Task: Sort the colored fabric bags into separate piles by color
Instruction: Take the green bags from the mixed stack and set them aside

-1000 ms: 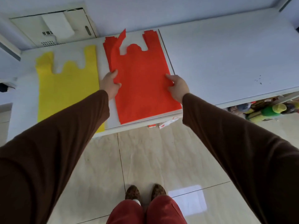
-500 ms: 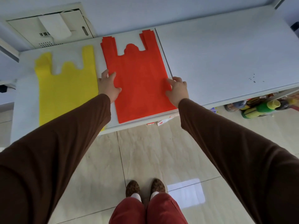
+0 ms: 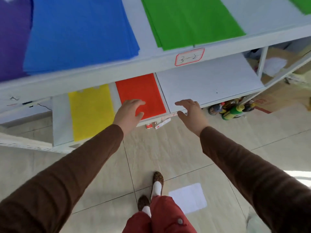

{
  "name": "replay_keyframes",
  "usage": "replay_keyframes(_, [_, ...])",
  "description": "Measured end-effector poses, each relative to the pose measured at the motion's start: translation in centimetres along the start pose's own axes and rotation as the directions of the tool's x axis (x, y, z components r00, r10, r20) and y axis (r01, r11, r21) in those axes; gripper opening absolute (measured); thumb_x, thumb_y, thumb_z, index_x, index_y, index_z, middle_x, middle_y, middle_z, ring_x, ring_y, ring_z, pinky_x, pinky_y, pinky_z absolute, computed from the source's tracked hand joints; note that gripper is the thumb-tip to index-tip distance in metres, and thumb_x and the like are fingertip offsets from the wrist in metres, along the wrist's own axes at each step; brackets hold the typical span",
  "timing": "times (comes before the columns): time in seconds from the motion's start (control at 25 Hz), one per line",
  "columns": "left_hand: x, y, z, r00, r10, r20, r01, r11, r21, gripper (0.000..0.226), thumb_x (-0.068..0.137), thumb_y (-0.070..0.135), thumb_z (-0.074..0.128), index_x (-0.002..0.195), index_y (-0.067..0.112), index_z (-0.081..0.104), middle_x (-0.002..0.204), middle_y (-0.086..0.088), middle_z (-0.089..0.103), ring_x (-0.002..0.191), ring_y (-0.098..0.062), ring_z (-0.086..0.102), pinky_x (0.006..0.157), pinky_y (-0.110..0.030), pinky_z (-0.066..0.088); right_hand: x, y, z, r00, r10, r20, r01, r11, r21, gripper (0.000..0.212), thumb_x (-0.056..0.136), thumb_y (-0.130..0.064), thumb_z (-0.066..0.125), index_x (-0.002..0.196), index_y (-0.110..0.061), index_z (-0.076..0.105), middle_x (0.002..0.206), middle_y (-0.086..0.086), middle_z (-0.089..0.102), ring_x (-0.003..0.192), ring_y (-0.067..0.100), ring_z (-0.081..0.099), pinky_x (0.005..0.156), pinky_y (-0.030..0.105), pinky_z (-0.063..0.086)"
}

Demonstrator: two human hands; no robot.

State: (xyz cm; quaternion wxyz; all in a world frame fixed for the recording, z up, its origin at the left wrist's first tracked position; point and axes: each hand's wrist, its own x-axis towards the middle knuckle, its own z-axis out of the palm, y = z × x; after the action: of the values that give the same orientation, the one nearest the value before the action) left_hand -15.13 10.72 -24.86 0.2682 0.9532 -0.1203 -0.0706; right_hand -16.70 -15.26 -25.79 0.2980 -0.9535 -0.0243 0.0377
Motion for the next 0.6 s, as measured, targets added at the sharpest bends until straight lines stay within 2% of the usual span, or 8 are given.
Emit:
replay_keyframes(0.16, [-1.6,7.9,-6.1,0.982,0.162,-0.098,-0.16,0.987,0.029,0.037,0.094,0.024,0.055,0.131,0.024,0.055,0.138,0.007,0.052,0.13,-0.015,0.041,0.111,-0.028,0.028,-3.6,-2.7,-9.1,0.988,-0.073,-0.133,0.068,0.997,-0.045,0.032,0.092,-0.02,0.055,0.122,-0.025,0.063,0.124,0.0,0.061,0.113,0.023,0.052,0.094,0.04,0.045])
replay_keyframes(0.32, [1.3,14.2,-12.0,0.949,0.228,-0.216,-0.232,0.973,0.01,0.036,0.095,0.024,0.054,0.131,0.023,0.054,0.134,0.002,0.053,0.125,-0.018,0.044,0.108,-0.035,0.034,-1.7,-3.7,-17.0,0.944,-0.127,-0.305,0.116,0.992,-0.052,0.031,0.088,-0.02,0.057,0.118,-0.024,0.064,0.116,0.002,0.063,0.105,0.024,0.056,0.088,0.039,0.046])
replay_keyframes(0.48, [8.2,16.6,-15.2,0.949,0.13,-0.288,-0.15,0.987,-0.048,0.038,0.094,0.027,0.056,0.132,0.022,0.052,0.134,-0.001,0.052,0.122,-0.019,0.048,0.107,-0.038,0.039,4.9,-3.1,-22.4,0.915,-0.153,-0.374,0.143,0.988,-0.055,0.033,0.086,-0.018,0.058,0.119,-0.018,0.064,0.114,0.007,0.064,0.103,0.027,0.057,0.085,0.033,0.044])
replay_keyframes(0.6, [14.7,16.7,-15.9,0.945,-0.021,-0.325,-0.017,0.993,-0.115,0.043,0.092,0.024,0.06,0.134,0.018,0.051,0.136,-0.003,0.052,0.122,-0.019,0.051,0.105,-0.038,0.042,11.4,-1.2,-24.8,0.941,-0.119,-0.316,0.101,0.992,-0.072,0.041,0.085,-0.017,0.06,0.126,-0.015,0.059,0.12,0.011,0.061,0.106,0.031,0.056,0.089,0.036,0.045])
